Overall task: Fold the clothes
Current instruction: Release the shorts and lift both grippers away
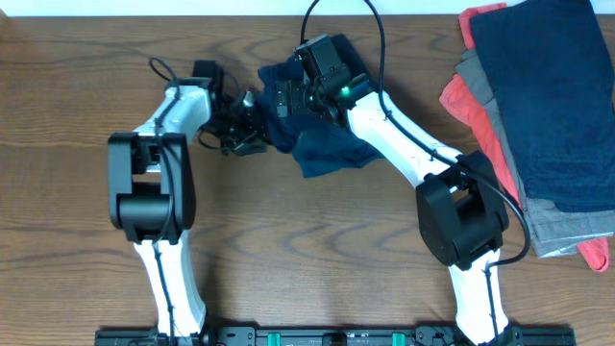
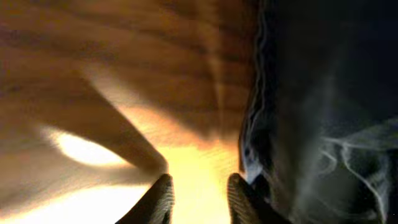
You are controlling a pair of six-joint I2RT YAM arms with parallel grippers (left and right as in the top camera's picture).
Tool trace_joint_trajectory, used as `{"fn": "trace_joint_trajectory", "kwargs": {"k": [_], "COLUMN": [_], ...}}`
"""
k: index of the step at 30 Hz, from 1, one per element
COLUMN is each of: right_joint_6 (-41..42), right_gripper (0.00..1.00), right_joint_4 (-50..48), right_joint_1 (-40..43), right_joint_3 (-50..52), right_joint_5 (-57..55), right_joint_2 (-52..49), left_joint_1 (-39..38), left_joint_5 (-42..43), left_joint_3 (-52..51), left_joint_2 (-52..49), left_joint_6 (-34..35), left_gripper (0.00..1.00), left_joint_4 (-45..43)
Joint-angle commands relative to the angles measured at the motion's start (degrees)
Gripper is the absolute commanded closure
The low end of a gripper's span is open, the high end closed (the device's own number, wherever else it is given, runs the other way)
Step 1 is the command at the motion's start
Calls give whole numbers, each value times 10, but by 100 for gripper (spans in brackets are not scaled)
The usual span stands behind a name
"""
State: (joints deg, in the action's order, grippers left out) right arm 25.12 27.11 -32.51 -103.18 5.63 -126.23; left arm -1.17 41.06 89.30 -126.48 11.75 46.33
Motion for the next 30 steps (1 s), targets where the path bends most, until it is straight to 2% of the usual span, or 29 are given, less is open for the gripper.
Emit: {"fn": "trace_joint_trajectory", "kwargs": {"k": [1,5,10,17,21,23,25,30], "right_joint_6": [-10,-10,-27,-27,-27,-27,-27,-43], "right_gripper": [1,1,1,1,1,1,1,1], "right_joint_4": [-7,-6,23,138,194,225,252,287], "right_joint_1": [0,13,44,143,220,251,270,278], "right_joint_3": [-9,-14,-15,-15,-15,-15,-15,-15], "right_joint_5": [11,29,73,73,74,83,83,72], "right_joint_2": [-4,8,55,136,160,165,165,165], "left_joint_1": [35,80,112,55,3,-22,-39,-50], "left_joint_5": [-33,-73,-77,-76,-86,-138,-196,-174], "left_joint_3": [1,1,1,1,1,1,1,1], "left_joint_2": [61,126,185,178,175,174,171,143], "left_joint_6": [-6,-17,-25,-43,-42,-22,27,81], "left_gripper": [61,53,39,31,21,10,6,0], "left_joint_4": [20,52,61,42,-3,-16,-17,-28]}}
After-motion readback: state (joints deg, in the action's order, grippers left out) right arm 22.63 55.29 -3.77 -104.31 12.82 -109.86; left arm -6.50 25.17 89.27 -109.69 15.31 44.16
